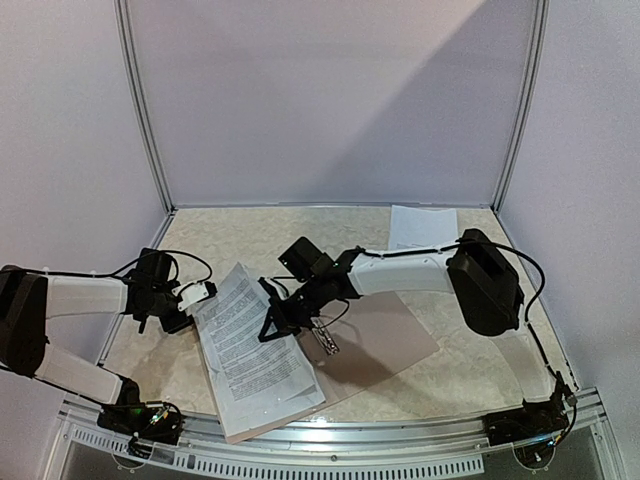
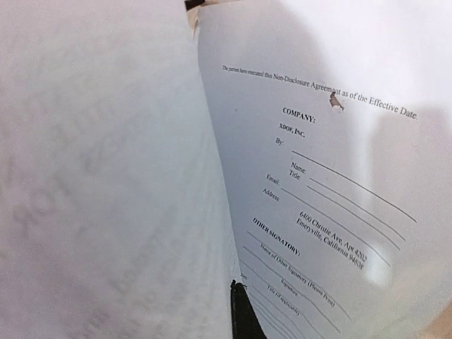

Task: Put the files into the folder
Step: Insert the folder to form pockets on the folder.

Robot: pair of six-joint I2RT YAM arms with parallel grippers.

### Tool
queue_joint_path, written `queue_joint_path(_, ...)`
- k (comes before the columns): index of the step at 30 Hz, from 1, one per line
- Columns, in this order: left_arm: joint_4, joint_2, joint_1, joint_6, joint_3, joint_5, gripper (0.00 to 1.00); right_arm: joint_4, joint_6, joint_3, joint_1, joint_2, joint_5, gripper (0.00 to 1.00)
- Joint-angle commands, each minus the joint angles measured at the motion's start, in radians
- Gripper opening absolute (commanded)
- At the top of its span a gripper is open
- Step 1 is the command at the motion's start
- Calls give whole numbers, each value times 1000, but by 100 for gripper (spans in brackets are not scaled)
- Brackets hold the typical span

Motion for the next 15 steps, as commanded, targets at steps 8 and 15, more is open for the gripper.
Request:
queue_joint_path(8, -276, -57, 12, 1, 7, 24, 65, -186, -117, -5, -50, -74, 29, 0)
queue_joint_path(15, -496, -183, -64, 7, 24, 183, 61, -41, -44, -127, -51, -83, -72, 0)
